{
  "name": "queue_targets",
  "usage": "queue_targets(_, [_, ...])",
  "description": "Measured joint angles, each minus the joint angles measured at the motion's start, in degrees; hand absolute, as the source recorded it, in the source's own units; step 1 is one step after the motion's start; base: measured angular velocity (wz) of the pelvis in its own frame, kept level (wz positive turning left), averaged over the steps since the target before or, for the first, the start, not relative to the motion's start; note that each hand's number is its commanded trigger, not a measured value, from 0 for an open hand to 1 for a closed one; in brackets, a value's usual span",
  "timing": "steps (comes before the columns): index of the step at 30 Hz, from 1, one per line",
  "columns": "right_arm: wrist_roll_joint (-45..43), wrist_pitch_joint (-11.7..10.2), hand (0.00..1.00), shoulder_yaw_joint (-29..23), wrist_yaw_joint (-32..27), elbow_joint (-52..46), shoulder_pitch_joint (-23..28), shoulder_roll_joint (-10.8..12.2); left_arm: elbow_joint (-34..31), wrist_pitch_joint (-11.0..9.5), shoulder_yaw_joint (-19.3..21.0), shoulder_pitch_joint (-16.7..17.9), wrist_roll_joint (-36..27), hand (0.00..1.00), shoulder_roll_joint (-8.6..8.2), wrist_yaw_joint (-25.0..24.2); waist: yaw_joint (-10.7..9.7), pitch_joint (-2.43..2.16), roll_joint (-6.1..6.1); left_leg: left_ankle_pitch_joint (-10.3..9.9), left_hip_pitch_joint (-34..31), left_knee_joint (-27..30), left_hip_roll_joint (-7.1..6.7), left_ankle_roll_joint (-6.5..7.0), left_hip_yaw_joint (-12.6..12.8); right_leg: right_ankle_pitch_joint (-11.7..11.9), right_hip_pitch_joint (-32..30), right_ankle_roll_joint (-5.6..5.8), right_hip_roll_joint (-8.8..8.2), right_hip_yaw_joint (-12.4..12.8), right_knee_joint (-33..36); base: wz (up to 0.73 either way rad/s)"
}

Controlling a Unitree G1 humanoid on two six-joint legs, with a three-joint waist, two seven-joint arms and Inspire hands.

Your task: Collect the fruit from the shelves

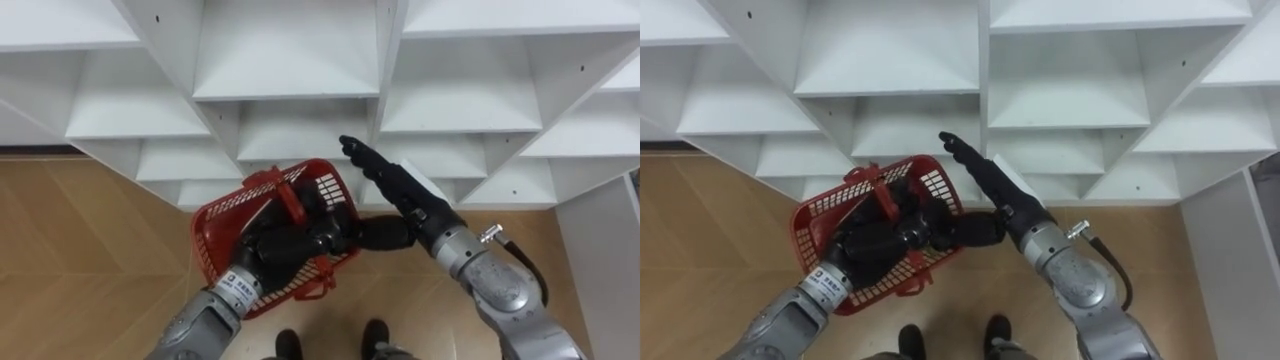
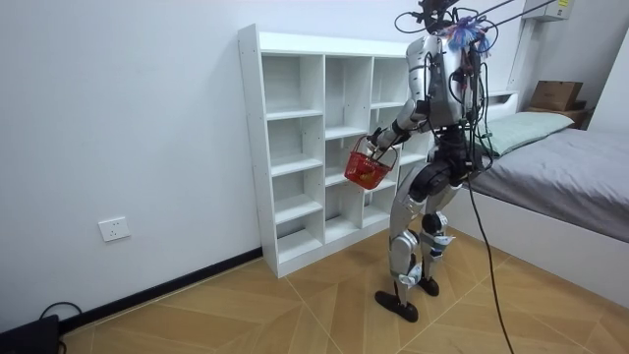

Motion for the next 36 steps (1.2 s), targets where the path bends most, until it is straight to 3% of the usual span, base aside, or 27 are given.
queue_targets(6, [0.4, 0.0, 0.0, -0.6, 0.6, 1.1, 2.2, 0.0, 0.5, 0.1, 0.0, 2.2, 5.3, 1.0, 1.1, -0.4, -0.1, -0.01, 0.03, 0.0, 0.2, -0.1, 0.01, -0.02, 0.0, 0.0, 0.4, -0.05, 0.1, -0.4, -0.6, 0.0])
queue_targets(11, [0.1, -0.1, 0.0, -1.1, -0.1, 4.4, 2.9, -0.5, 5.7, 0.1, 0.4, 2.3, 8.3, 1.0, 1.13, -2.2, -0.2, 0.03, 0.07, -0.1, 3.2, -1.1, -0.07, -0.09, 0.0, -0.2, 3.3, 0.09, 0.08, -0.5, -1.1, 0.0])
queue_targets(14, [0.1, -1.1, 0.0, -2.3, -0.4, 8.6, 3.4, -0.8, 9.5, 0.1, 1.2, 2.7, 13.4, 1.0, 1.53, -2.2, -0.5, 0.04, 0.07, -0.1, 5.2, -1.9, -0.06, -0.16, 0.1, -0.4, 5.3, 0.13, 0.17, -0.7, -2.0, 0.01])
queue_targets(18, [1.4, -1.1, 0.0, -2.8, -2.2, 11.5, 4.9, -2.6, 11.0, -0.1, 1.4, 4.1, 19.7, 1.0, 3.73, -2.3, -0.6, 0.06, 0.03, -0.1, 6.4, -2.4, 0.0, -0.28, 0.0, -0.4, 6.7, 0.11, 0.37, -0.9, -2.7, 0.02])
queue_targets(20, [2.7, -2.0, 0.0, -2.8, -2.7, 14.6, 5.1, -2.7, 14.5, -0.6, 1.6, 3.9, 23.3, 1.0, 3.73, -2.3, -1.0, 0.08, -0.02, 0.0, 7.6, -2.6, -0.02, -0.38, -0.4, -0.4, 8.1, 0.11, 0.39, -1.3, -3.2, 0.08])
queue_targets(25, [8.0, -2.2, 0.0, -3.1, -4.6, 21.0, 7.6, -2.4, 16.3, -0.8, 3.6, 7.6, 30.7, 1.0, 4.82, -2.0, -2.0, 0.04, -0.97, 0.0, 11.2, -4.6, -0.29, -0.55, -0.6, -1.2, 11.9, 0.58, 0.49, -1.5, -4.5, 0.09])
queue_targets(28, [9.2, -2.2, 0.0, -3.2, -4.5, 22.4, 10.4, -2.3, 16.8, -1.6, 4.8, 9.1, 31.5, 1.0, 5.15, -2.0, -1.9, -0.41, -1.9, 0.0, 14.5, -6.3, -0.51, -0.7, -0.5, -1.4, 14.8, 0.78, 0.65, -1.4, -5.7, 0.01])
queue_targets(36, [10.2, -3.5, 0.0, -4.9, -7.9, 27.4, 15.5, -0.8, 24.2, -4.5, 7.1, 11.7, 29.8, 1.0, 4.49, -1.0, -1.8, -0.86, -2.48, -0.4, 23.3, -10.6, -0.96, -1.03, 0.0, -1.6, 23.5, 1.74, 1.1, -1.4, -10.1, -0.04])
